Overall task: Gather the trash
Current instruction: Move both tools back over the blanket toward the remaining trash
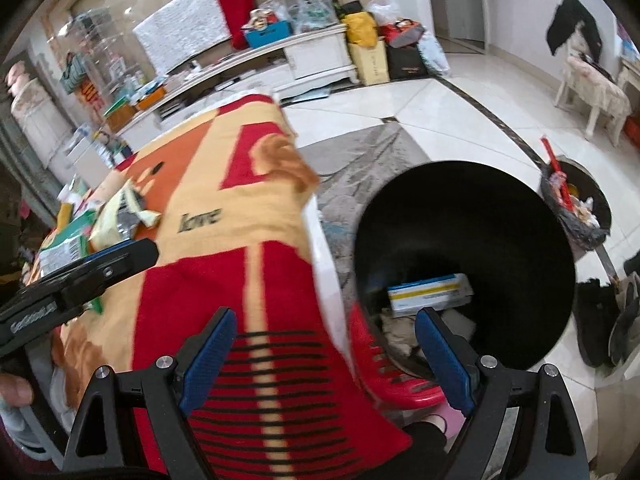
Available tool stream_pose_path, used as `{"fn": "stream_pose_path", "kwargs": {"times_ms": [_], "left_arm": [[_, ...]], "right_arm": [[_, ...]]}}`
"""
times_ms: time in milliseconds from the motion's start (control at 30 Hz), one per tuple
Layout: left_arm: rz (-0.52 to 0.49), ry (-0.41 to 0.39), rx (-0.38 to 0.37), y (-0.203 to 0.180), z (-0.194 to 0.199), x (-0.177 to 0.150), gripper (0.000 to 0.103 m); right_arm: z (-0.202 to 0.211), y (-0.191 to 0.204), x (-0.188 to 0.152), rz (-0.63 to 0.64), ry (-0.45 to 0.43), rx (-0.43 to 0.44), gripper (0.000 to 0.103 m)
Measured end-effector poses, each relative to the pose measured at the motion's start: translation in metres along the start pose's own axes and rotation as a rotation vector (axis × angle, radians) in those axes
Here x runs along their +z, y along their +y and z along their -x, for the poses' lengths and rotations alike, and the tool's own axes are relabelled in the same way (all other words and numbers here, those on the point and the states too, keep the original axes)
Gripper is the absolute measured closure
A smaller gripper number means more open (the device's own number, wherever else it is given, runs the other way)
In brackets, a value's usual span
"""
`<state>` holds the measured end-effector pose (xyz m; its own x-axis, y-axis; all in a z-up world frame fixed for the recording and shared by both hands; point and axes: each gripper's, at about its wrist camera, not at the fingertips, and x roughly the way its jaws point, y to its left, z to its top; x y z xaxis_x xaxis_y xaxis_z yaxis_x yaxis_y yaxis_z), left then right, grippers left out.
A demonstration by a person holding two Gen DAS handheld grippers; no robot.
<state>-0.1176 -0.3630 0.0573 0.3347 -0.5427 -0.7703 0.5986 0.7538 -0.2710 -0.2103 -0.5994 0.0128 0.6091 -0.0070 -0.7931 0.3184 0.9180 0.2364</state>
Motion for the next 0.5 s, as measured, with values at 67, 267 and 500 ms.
{"fn": "stream_pose_path", "kwargs": {"times_ms": [67,267,500], "left_arm": [[0.019,0.003,0.031,0.018,0.005,-0.003,0.044],[0.089,0.015,0.109,0.082,0.039,-0.027,0.044],[0.220,-0.017,0.194,0.158,0.108,-0.070,0.044]], "right_arm": [[0.001,0.013,0.001,0.022,-0.002,0.014,0.014],[0.002,0.046,0.000,0.079,0.001,0.062,0.014],[-0.015,0.094,-0.002,0.159,0.043,0.138,0.014]]}}
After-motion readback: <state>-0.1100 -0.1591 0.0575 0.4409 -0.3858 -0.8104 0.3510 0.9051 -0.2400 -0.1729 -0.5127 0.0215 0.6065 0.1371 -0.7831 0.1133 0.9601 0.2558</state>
